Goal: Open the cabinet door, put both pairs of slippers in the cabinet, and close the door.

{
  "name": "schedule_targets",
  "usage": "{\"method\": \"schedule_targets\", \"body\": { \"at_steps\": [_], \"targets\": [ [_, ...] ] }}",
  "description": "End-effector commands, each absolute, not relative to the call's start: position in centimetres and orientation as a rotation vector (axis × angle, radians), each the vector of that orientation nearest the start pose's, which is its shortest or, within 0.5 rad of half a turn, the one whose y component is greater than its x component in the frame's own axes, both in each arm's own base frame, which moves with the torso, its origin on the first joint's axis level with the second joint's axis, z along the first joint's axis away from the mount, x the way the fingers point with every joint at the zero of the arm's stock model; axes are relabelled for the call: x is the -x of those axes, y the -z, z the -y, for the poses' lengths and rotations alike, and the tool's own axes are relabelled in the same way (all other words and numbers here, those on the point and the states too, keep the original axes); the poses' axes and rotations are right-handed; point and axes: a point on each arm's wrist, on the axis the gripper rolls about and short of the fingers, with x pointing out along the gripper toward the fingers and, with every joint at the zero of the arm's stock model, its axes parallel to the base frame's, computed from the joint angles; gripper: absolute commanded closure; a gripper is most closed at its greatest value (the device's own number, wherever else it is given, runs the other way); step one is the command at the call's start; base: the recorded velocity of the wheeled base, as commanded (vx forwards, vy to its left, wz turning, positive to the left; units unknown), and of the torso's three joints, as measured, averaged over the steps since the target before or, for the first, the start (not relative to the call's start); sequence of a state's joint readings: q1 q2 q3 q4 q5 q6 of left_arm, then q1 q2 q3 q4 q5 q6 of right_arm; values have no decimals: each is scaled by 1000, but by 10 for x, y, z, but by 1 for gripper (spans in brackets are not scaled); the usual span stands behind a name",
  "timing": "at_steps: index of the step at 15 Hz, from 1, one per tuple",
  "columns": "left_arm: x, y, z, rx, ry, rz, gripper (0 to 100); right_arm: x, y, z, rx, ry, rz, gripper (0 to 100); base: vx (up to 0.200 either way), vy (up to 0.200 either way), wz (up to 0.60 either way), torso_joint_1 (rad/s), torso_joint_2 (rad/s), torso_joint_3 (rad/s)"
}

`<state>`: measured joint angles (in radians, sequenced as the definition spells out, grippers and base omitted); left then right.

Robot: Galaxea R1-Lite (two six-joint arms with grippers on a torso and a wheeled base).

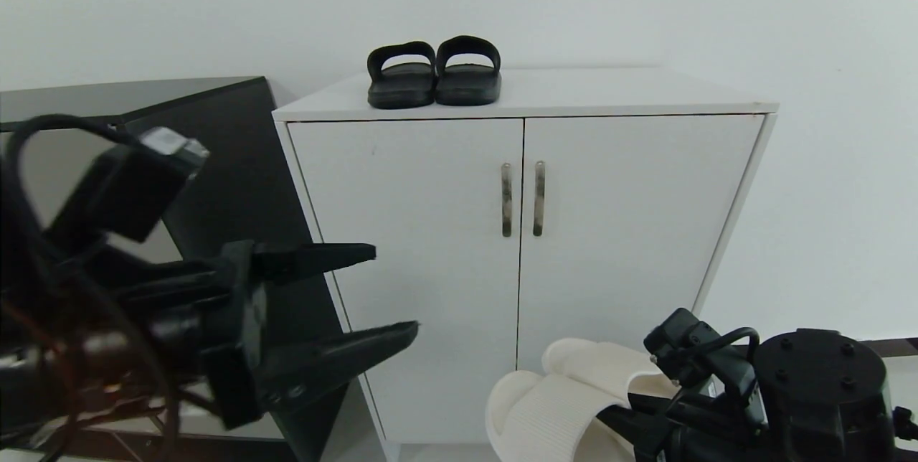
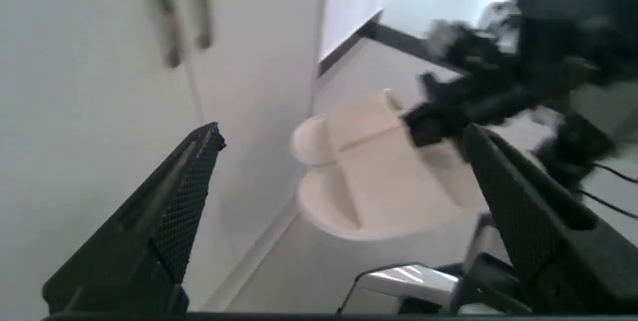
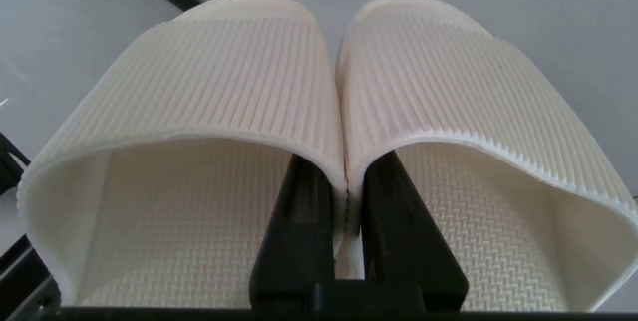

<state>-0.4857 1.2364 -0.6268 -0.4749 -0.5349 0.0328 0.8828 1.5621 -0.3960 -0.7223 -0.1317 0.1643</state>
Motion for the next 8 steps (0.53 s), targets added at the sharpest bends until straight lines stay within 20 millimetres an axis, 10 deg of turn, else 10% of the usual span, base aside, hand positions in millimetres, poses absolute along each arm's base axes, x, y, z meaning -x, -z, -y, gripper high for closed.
{"method": "schedule_targets", "body": {
  "at_steps": [1,8],
  "targets": [
    [-194,-218,132,17,1078,-203,0,-147,-124,-174,70,-700,-462,100,0,0,0,0,0,0],
    [-227,-239,209,191,1218,-253,0,-146,-117,-174,89,-702,-486,100,0,0,0,0,0,0]
  ]
}}
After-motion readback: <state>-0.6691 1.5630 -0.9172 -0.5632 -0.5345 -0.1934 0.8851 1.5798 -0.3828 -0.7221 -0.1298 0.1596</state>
